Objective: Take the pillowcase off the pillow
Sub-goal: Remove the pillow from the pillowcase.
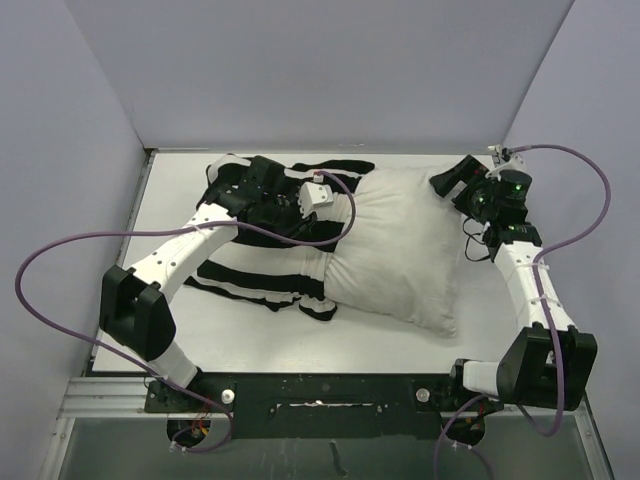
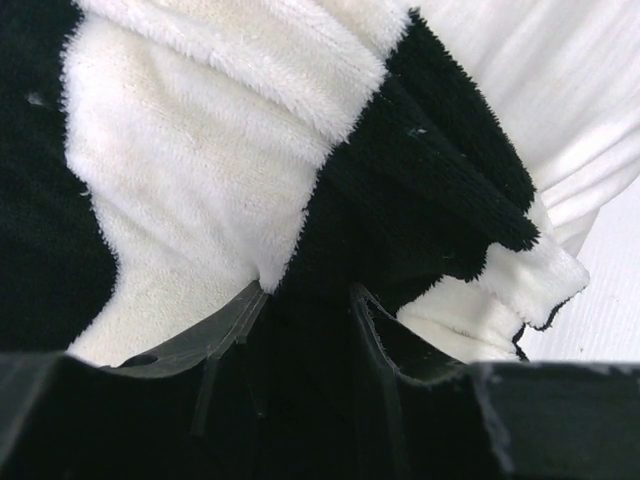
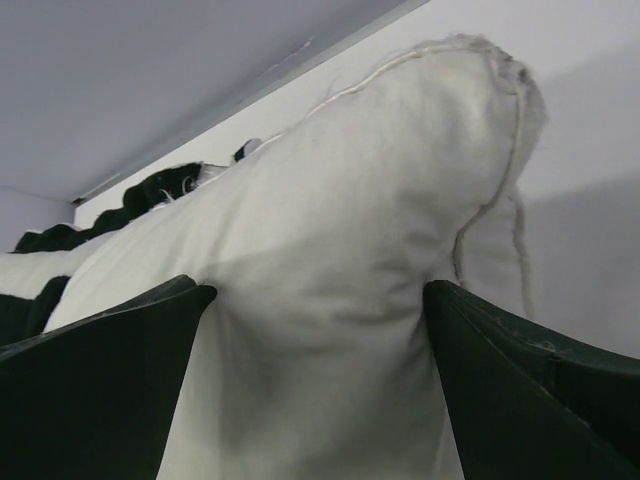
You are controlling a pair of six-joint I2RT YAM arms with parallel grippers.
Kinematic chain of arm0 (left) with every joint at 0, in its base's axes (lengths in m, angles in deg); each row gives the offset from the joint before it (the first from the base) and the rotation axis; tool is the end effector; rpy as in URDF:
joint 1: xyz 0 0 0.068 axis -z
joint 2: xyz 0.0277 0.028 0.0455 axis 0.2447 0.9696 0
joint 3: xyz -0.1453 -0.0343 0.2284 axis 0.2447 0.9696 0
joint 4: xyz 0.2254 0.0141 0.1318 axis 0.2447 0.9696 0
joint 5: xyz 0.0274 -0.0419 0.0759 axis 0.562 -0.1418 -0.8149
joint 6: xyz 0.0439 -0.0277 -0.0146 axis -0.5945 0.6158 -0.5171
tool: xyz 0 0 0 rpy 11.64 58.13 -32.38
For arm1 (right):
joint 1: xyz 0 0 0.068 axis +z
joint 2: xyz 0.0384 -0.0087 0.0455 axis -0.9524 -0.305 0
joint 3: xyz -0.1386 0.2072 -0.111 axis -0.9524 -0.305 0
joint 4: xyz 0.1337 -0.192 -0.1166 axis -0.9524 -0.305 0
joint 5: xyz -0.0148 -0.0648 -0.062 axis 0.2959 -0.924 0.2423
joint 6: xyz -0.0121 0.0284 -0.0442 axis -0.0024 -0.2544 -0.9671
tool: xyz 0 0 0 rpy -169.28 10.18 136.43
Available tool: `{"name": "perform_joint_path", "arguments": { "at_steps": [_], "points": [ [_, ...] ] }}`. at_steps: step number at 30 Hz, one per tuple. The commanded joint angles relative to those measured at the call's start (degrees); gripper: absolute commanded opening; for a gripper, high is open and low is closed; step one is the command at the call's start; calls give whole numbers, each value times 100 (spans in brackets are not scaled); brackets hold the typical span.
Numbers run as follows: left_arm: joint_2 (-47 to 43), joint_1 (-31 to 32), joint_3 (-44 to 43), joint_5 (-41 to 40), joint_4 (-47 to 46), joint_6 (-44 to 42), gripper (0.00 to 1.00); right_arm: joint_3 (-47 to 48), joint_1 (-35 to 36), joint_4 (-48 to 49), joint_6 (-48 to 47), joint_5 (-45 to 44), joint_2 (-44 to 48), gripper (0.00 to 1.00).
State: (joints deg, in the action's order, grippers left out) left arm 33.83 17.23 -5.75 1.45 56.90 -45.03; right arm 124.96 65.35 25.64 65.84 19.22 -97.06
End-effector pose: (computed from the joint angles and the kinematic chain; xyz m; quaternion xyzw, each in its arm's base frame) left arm 0.2962 -0.2005 0.3119 0.5650 0.7182 -0.2206 0.3410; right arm 0.2906 -0.0261 0.3251 0.2463 0.7899 0.2479 0.5039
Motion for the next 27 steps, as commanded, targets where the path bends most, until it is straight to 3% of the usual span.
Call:
{"name": "perform_joint_path", "arguments": {
  "at_steps": [1, 5, 7, 9, 11, 12, 13, 14, 20, 27],
  "points": [
    [156, 103, 309, 159, 1482, 118, 30, 19, 252, 1675, 704, 970, -437, 98],
    [135, 97, 315, 154, 1590, 27, 29, 574, 650, 1925, 805, 1397, -928, 99],
    [75, 95, 366, 178, 1639, 13, 29, 770, 771, 1977, 812, 1511, -1094, 90],
    [-30, 88, 380, 225, 1720, -10, 31, 943, 816, 2056, 835, 1637, -1223, 65],
    [-175, 52, 244, 242, 1862, -58, 47, 1042, 820, 2376, 849, 1796, -1299, 35],
    [-262, -28, 109, 270, 1877, -31, 53, 1075, 821, 2670, 838, 1917, -1322, 15],
    [-348, -165, -80, 378, 1885, 13, 56, 1143, 832, 3053, 732, 2019, -1320, 4],
    [-401, -348, -444, 532, 1929, 86, 58, 1217, 849, 3347, 582, 2150, -1293, 0],
    [-99, -1470, -2770, 1286, 2204, 915, 65, 1305, 1008, 5519, -196, 2703, -988, 0],
    [91, -1587, -3227, 880, 1313, 2457, 70, 866, 1266, 6843, -597, 2781, -557, 0]
  ]
}}
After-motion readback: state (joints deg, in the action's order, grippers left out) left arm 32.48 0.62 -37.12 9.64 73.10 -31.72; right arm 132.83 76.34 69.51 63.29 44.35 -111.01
